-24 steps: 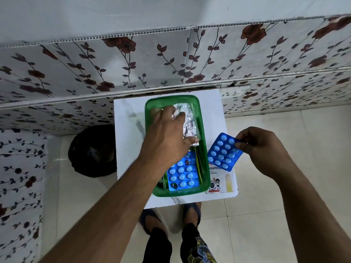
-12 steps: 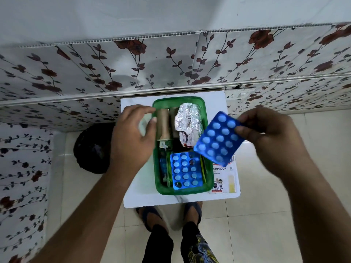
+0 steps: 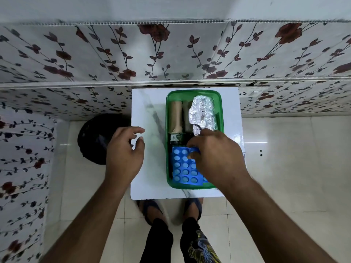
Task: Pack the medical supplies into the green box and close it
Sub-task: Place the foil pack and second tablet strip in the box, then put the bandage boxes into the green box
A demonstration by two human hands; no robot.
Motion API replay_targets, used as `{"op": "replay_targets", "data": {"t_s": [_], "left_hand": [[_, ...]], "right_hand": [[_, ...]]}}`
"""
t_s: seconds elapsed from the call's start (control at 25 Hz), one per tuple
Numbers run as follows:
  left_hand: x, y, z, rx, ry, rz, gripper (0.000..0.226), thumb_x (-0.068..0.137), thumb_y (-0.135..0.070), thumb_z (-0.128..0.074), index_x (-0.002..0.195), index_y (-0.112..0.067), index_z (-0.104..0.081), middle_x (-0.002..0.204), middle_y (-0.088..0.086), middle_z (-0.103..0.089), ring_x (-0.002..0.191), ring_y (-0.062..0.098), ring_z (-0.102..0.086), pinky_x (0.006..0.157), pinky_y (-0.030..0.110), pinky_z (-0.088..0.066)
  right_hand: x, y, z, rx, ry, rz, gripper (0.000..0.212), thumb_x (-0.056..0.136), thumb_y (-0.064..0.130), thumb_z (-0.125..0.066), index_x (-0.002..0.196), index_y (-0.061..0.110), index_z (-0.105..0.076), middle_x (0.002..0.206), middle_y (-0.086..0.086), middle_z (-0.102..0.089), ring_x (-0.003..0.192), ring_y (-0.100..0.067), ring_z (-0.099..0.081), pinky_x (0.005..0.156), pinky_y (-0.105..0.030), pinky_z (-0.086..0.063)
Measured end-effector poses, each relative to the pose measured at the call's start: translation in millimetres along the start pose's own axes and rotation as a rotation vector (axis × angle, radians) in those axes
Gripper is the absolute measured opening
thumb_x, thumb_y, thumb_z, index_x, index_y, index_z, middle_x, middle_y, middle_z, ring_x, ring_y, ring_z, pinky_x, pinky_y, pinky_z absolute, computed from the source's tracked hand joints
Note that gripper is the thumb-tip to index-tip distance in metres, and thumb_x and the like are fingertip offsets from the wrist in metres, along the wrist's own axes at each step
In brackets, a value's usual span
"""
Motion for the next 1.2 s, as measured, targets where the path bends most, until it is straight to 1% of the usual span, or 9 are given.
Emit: {"op": "replay_targets", "data": {"t_s": [0.24,0.32,0.4,0.48,0.6,0.76,0.84,1.0,1.2], "left_hand": [[1.4,-15.7,0.4,-0.033,0.0,-0.024,0.026,0.086,-0.005,-0.058,0.096,-0.027,-0.068,0.099,-0.004,-0.062,0.081,0.013,-0.061,0.071,0.028,-0.05],[1.3,-24.9,7.1,-0.059,-0.037,-0.034,0.026,0.086,-0.003,-0.057,0.093,-0.027,-0.067,0.095,-0.004,-0.064,0.079,0.01,-0.063,0.07,0.029,-0.052],[0.5,-41.8,12.0,-0.067,-0.069,-0.078,0.024,0.085,-0.002,-0.058,0.091,-0.022,-0.069,0.091,-0.003,-0.067,0.076,0.007,-0.063,0.069,0.022,-0.051],[-1.5,-64.1,9.7,-0.078,-0.068,-0.135,0.02,0.084,-0.001,-0.059,0.089,-0.018,-0.069,0.086,-0.003,-0.067,0.075,0.005,-0.062,0.068,0.014,-0.047],[-6.6,-102.2,-13.1,-0.107,0.006,-0.229,0.019,0.083,-0.002,-0.06,0.086,-0.017,-0.069,0.083,-0.006,-0.068,0.072,0.007,-0.061,0.068,0.012,-0.045],[-10.5,-135.0,-44.1,-0.138,0.089,-0.314,0.018,0.083,0.002,-0.061,0.089,-0.013,-0.07,0.088,0.0,-0.068,0.074,0.008,-0.062,0.07,0.014,-0.047],[-13.3,-146.4,-58.8,-0.145,0.149,-0.327,0.019,0.083,0.0,-0.06,0.09,-0.014,-0.07,0.09,0.001,-0.066,0.075,0.007,-0.062,0.07,0.017,-0.049],[-25.6,-177.3,-98.5,0.003,0.325,-0.467,0.018,0.083,-0.007,-0.062,0.092,-0.02,-0.071,0.088,-0.012,-0.063,0.077,-0.003,-0.057,0.076,0.019,-0.046],[-24.0,-202.7,-138.0,0.06,0.492,-0.544,0.018,0.086,-0.013,-0.057,0.095,-0.025,-0.068,0.091,-0.01,-0.063,0.076,0.002,-0.058,0.072,0.03,-0.051]], "right_hand": [[-7.4,0.4,7.4,0.052,-0.073,-0.015,0.019,0.083,0.033,-0.065,0.102,0.031,-0.071,0.1,0.009,-0.069,0.086,-0.022,-0.067,0.063,-0.032,-0.053],[-15.8,-14.8,24.9,0.26,-0.161,-0.141,0.016,0.081,0.035,-0.072,0.096,0.032,-0.073,0.096,0.013,-0.072,0.079,-0.014,-0.067,0.065,-0.029,-0.052],[-26.7,-55.6,40.9,0.516,-0.292,-0.35,0.01,0.078,0.031,-0.077,0.088,0.029,-0.074,0.085,0.015,-0.073,0.067,-0.006,-0.065,0.063,-0.024,-0.05],[-43.2,-110.3,37.9,0.608,-0.365,-0.561,0.011,0.078,0.027,-0.079,0.087,0.026,-0.073,0.078,0.015,-0.071,0.064,-0.005,-0.064,0.059,-0.017,-0.046],[-68.5,-169.7,-1.6,0.463,-0.146,-0.77,0.033,0.074,0.037,-0.08,0.103,0.026,-0.067,0.091,0.006,-0.069,0.072,-0.011,-0.063,0.063,-0.027,-0.043],[-74.9,-180.0,-46.0,0.458,0.019,-0.777,0.057,0.069,0.047,-0.082,0.116,0.028,-0.056,0.098,0.006,-0.064,0.085,-0.015,-0.06,0.069,-0.031,-0.044],[-73.2,-181.7,-52.8,0.504,0.021,-0.793,0.054,0.069,0.044,-0.082,0.114,0.029,-0.055,0.091,0.009,-0.063,0.084,-0.015,-0.062,0.069,-0.032,-0.048],[-73.7,-189.8,-61.7,0.612,-0.009,-0.826,0.035,0.072,0.031,-0.081,0.101,0.027,-0.063,0.077,0.011,-0.065,0.076,-0.014,-0.064,0.067,-0.031,-0.05],[-71.2,-196.6,-64.1,0.685,-0.034,-0.81,0.023,0.076,0.022,-0.079,0.092,0.025,-0.062,0.075,0.009,-0.065,0.071,-0.01,-0.062,0.063,-0.027,-0.048]]}}
Point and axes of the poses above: each hand's wrist, its own x-axis towards the middle knuckle, its own z-axis out of the back of the hand, y = z × x, the point moved 7 cm from there along x, towards the middle knuckle
